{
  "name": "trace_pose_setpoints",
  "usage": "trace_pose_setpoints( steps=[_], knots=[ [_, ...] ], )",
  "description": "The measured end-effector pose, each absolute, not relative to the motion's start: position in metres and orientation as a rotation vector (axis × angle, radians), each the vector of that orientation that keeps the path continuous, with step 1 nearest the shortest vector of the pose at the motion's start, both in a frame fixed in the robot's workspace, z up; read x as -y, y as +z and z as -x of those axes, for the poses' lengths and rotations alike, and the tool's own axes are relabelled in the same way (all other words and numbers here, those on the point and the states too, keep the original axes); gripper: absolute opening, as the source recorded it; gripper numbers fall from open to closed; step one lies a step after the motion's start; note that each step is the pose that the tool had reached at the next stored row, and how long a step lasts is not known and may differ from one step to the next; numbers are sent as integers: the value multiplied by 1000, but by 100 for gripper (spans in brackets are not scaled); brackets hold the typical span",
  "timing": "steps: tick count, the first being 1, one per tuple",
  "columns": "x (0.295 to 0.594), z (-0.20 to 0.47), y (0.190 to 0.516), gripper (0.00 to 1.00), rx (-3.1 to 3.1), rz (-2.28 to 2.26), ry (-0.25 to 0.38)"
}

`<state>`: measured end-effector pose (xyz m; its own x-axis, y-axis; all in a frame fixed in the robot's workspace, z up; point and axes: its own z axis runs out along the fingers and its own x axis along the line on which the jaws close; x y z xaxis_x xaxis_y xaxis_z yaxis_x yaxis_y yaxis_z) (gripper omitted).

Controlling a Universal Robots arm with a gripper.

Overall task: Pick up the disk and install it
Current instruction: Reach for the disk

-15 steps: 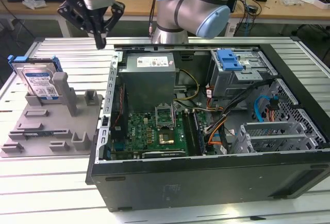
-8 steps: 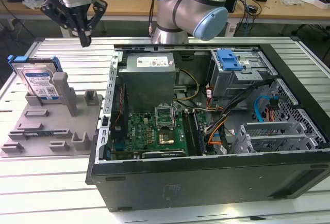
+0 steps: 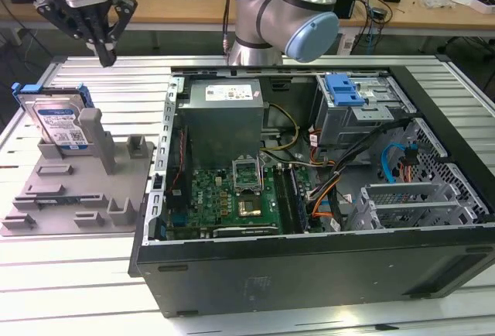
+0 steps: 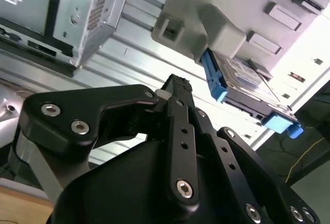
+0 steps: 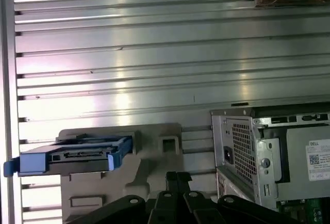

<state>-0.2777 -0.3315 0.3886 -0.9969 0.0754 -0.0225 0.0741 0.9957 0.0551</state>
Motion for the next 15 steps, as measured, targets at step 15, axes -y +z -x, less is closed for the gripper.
trace_pose_setpoints(
  steps=[15],
  knots=[
    [311,344,387,11,-3114,-117,95]
  ],
)
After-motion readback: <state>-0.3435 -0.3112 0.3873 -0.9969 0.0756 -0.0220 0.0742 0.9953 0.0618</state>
